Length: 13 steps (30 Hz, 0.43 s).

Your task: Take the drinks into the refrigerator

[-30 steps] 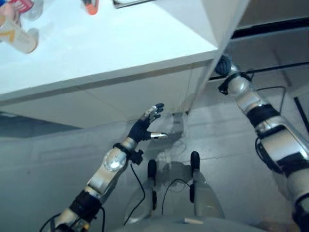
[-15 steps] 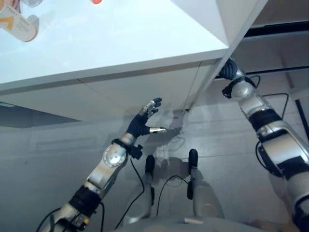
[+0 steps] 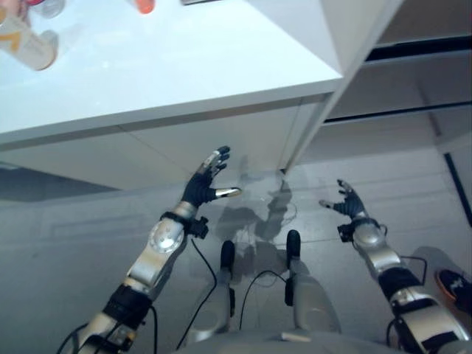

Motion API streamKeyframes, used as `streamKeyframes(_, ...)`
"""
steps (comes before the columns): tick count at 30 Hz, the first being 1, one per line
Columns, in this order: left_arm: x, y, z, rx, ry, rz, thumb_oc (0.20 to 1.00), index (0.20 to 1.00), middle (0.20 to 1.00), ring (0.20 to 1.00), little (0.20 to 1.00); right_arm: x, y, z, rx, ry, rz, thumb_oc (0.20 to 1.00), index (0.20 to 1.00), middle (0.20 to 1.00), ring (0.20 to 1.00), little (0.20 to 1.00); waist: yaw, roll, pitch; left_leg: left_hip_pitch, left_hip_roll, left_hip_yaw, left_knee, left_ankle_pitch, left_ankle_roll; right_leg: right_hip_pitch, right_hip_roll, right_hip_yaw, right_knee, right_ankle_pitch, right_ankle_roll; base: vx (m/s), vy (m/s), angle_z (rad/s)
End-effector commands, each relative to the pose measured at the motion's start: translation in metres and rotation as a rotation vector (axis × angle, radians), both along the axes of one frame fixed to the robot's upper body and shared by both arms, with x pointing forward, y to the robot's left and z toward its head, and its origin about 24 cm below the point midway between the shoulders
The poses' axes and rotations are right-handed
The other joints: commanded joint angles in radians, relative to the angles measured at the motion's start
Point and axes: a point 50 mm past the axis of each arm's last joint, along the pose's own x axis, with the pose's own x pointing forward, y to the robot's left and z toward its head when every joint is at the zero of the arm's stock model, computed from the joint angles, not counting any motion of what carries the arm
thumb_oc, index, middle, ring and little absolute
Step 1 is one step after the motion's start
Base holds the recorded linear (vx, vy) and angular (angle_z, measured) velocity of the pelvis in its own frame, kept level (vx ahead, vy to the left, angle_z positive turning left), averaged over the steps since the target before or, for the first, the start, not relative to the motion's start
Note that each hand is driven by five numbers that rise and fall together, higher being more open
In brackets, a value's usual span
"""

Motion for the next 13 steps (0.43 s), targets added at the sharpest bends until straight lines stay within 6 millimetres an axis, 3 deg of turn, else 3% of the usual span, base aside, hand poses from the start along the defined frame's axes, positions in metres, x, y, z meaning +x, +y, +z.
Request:
streamKeyframes(1,-0.015,0.015,-0.055,-0.008,0.241,0.158,1.000,1.000,1.000,1.000,1.000,-0.023,0.006,-0.026,0.109,0.096,-0.050,1.000,1.000,1.000,1.000,1.000,0.004,-0.056,-0.120,-0.018,-0.056,0.005,0.035,-0.053,0.064,0.017,-0.019,0.032,0.107,-0.120,0.032,0.05,-0.012,-0.20)
streamKeyframes(2,-0.015,0.015,-0.055,-0.008,0.241,0.158,1.000,1.000,1.000,1.000,1.000,-0.023,0.006,-0.026,0.108,0.096,-0.050,1.000,1.000,1.000,1.000,1.000,0.004,-0.055,-0.119,-0.017,-0.055,0.005,0.035,-0.054,0.064,0.018,-0.018,0.033,0.107,-0.121,0.032,0.08,-0.026,-0.25)
streamKeyframes(4,-0.036,0.022,-0.105,0.062,0.485,0.259,1.000,1.000,1.000,1.000,1.000,-0.050,0.015,-0.052,0.162,0.231,-0.088,1.000,1.000,1.000,1.000,1.000,-0.002,-0.064,-0.148,0.011,-0.050,0.019,0.057,-0.075,0.063,0.053,-0.011,0.044,0.097,-0.125,0.028,0.09,-0.035,-0.18)
streamKeyframes(6,-0.063,0.034,-0.140,0.163,0.695,0.323,1.000,1.000,1.000,1.000,1.000,-0.066,0.022,-0.066,0.180,0.329,-0.090,1.000,1.000,1.000,1.000,1.000,-0.004,-0.070,-0.177,0.031,-0.044,0.028,0.062,-0.084,0.060,0.076,-0.007,0.049,0.090,-0.129,0.027,0.11,-0.025,-0.11)
streamKeyframes(8,-0.072,0.035,-0.148,0.212,0.753,0.326,1.000,1.000,1.000,1.000,1.000,-0.077,0.024,-0.073,0.185,0.388,-0.097,1.000,1.000,1.000,1.000,1.000,-0.004,-0.072,-0.186,0.043,-0.042,0.032,0.060,-0.089,0.060,0.089,-0.005,0.050,0.085,-0.131,0.027,0.07,-0.011,-0.16)
streamKeyframes(12,-0.132,0.054,-0.180,0.310,1.067,0.394,1.000,1.000,1.000,1.000,1.000,-0.109,0.039,-0.092,0.137,0.590,-0.003,1.000,1.000,1.000,1.000,1.000,0.003,-0.077,-0.251,0.094,-0.037,0.043,0.045,-0.102,0.058,0.138,-0.001,0.053,0.065,-0.137,0.025,0.11,-0.004,-0.03)
streamKeyframes(13,-0.132,0.054,-0.180,0.310,1.067,0.394,1.000,1.000,1.000,1.000,1.000,-0.109,0.039,-0.092,0.137,0.590,-0.003,1.000,1.000,1.000,1.000,1.000,0.003,-0.077,-0.251,0.094,-0.037,0.043,0.045,-0.102,0.058,0.138,-0.001,0.053,0.065,-0.137,0.025,0.06,0.006,-0.07)
